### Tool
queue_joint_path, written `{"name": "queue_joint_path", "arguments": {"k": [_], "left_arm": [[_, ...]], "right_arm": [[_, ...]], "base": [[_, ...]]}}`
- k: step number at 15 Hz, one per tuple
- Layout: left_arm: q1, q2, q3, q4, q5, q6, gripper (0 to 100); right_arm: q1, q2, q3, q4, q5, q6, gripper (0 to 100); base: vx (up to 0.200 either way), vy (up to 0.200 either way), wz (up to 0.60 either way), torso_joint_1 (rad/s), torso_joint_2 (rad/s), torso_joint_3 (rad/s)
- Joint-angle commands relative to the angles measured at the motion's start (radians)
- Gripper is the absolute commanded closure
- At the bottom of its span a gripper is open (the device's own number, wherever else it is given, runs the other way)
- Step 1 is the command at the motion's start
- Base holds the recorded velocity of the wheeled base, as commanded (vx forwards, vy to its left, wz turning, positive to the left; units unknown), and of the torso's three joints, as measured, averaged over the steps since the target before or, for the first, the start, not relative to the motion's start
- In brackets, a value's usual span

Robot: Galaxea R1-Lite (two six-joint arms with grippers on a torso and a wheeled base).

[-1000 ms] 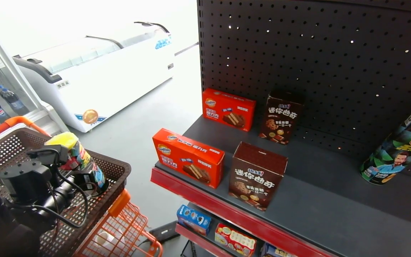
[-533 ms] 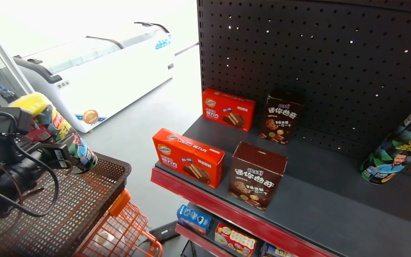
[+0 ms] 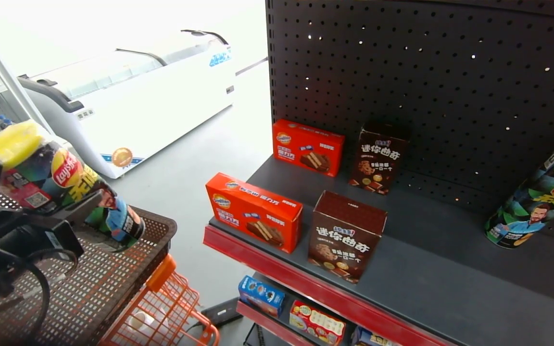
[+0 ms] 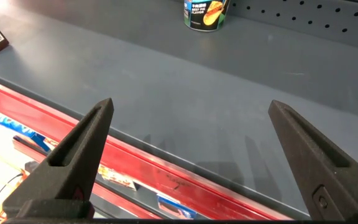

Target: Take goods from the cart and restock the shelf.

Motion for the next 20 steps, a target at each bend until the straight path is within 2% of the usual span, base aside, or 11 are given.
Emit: {"name": "queue_joint_path", "arguments": {"k": [1, 2, 3, 4, 5, 6, 7, 9, 12, 18, 20], "left_arm": [[-0.129, -0.118, 0.029, 0.060, -0.009, -0.001, 100], [-0.173, -0.134, 0.026, 0.092, -0.011, -0.001, 100], [-0.259, -0.151, 0.016, 0.152, -0.011, 0.000, 100], [-0.305, -0.171, 0.010, 0.183, -0.020, 0.000, 100], [-0.333, -0.180, 0.007, 0.196, -0.069, -0.003, 100], [-0.328, -0.175, 0.004, 0.198, -0.100, 0.000, 100], [-0.334, -0.175, 0.006, 0.196, -0.105, 0.002, 100], [-0.400, -0.155, -0.017, 0.198, -0.143, 0.005, 100], [-0.501, -0.122, -0.065, 0.198, -0.148, 0.002, 100], [-0.595, -0.086, -0.068, 0.198, -0.171, -0.001, 100], [-0.600, -0.086, -0.068, 0.198, -0.209, -0.001, 100]], "right_arm": [[0.000, 0.000, 0.000, 0.001, 0.001, 0.000, 0], [0.000, 0.000, 0.000, 0.000, -0.001, 0.000, 0], [0.000, 0.000, 0.000, 0.001, -0.001, 0.000, 0], [0.000, 0.000, 0.000, 0.001, -0.001, 0.000, 0], [0.000, 0.000, 0.000, 0.001, -0.001, 0.000, 0], [0.000, 0.000, 0.000, 0.001, -0.001, 0.000, 0], [0.000, 0.000, 0.000, 0.000, -0.001, 0.000, 0], [0.000, 0.000, 0.000, 0.001, -0.001, 0.000, 0], [0.000, 0.000, 0.000, 0.000, 0.001, 0.000, 0], [0.000, 0.000, 0.000, 0.001, 0.007, -0.002, 0], [0.000, 0.000, 0.000, 0.000, 0.010, 0.001, 0]], "base": [[0.000, 0.000, 0.00, 0.000, 0.00, 0.000], [0.000, 0.000, 0.00, 0.000, 0.00, 0.000], [0.000, 0.000, 0.00, 0.000, 0.00, 0.000], [0.000, 0.000, 0.00, 0.000, 0.00, 0.000], [0.000, 0.000, 0.00, 0.000, 0.00, 0.000], [0.000, 0.000, 0.00, 0.000, 0.00, 0.000], [0.000, 0.000, 0.00, 0.000, 0.00, 0.000], [0.000, 0.000, 0.00, 0.000, 0.00, 0.000], [0.000, 0.000, 0.00, 0.000, 0.00, 0.000], [0.000, 0.000, 0.00, 0.000, 0.00, 0.000], [0.000, 0.000, 0.00, 0.000, 0.00, 0.000]]}}
